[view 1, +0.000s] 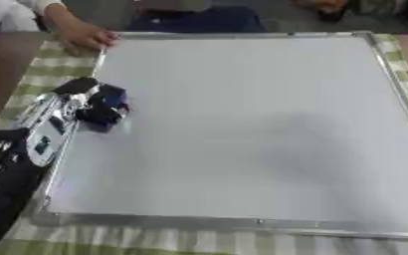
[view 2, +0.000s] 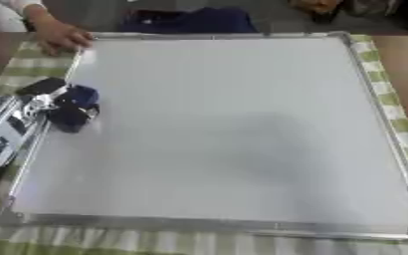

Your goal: Wipe the whiteboard clean with a brush.

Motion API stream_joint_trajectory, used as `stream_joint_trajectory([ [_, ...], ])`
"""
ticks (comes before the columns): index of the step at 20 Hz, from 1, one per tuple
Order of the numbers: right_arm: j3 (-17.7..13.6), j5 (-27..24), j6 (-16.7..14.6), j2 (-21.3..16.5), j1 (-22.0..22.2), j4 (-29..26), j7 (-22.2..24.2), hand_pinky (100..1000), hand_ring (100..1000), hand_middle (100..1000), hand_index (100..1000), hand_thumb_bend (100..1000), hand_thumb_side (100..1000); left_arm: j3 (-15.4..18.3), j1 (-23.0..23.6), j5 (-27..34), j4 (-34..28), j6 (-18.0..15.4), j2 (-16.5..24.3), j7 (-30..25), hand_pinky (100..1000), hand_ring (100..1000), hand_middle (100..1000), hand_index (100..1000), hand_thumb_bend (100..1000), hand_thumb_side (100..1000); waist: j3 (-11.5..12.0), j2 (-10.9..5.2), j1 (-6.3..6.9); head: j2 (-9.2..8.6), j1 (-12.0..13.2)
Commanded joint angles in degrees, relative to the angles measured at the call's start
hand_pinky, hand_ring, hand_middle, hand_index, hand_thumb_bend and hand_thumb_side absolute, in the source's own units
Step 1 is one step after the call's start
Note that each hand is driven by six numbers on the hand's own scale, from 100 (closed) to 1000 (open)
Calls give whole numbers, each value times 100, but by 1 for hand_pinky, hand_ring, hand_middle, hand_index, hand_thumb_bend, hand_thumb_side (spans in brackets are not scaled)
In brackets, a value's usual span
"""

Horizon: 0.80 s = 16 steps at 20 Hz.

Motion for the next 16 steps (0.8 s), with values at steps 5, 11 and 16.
stream_joint_trajectory([
  [5, -33, -23, 7, -110, -37, -114, -1, 626, 526, 443, 380, 100, 807, 101, 97, 33, 129, 149, 335, 39, 381, 500, 318, 367, 100, 513, 41, -97, -32, -53, -7],
  [11, -33, -27, 4, -110, -38, -114, -2, 626, 526, 443, 380, 100, 808, 134, 96, 152, 95, 162, 316, 53, 382, 493, 316, 365, 100, 523, 27, -104, -33, -52, -2],
  [16, -31, -31, -1, -113, -36, -114, -3, 626, 526, 443, 380, 100, 807, 50, 98, 549, -343, 26, 326, 76, 383, 482, 311, 363, 100, 537, 17, -116, -37, -37, 9],
])
